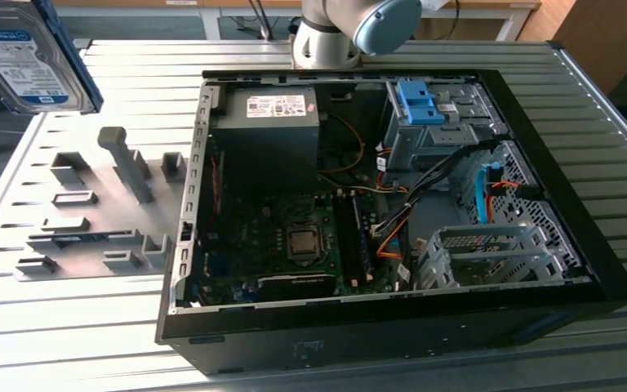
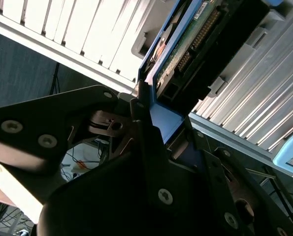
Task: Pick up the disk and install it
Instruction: 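Pick up the disk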
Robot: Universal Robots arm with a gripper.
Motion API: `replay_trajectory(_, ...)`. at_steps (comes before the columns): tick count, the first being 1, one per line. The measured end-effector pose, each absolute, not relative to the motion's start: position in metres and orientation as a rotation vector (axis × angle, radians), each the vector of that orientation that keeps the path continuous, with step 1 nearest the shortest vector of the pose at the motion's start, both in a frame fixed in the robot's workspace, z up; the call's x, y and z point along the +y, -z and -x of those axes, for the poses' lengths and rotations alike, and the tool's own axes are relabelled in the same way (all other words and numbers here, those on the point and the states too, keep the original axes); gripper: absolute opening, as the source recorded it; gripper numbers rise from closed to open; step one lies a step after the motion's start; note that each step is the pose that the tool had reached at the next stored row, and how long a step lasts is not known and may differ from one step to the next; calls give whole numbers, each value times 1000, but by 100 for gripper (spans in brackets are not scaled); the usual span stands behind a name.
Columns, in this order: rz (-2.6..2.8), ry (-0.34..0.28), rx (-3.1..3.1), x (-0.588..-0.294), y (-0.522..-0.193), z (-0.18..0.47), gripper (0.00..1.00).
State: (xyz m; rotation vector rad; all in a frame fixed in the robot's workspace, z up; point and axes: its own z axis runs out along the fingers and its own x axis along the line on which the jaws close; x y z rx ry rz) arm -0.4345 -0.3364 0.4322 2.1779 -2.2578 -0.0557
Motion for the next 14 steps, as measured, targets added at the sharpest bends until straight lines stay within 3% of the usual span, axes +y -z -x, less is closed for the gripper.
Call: replay_trajectory(14, -2178, 56, -2258, -336, -440, 434, 37)
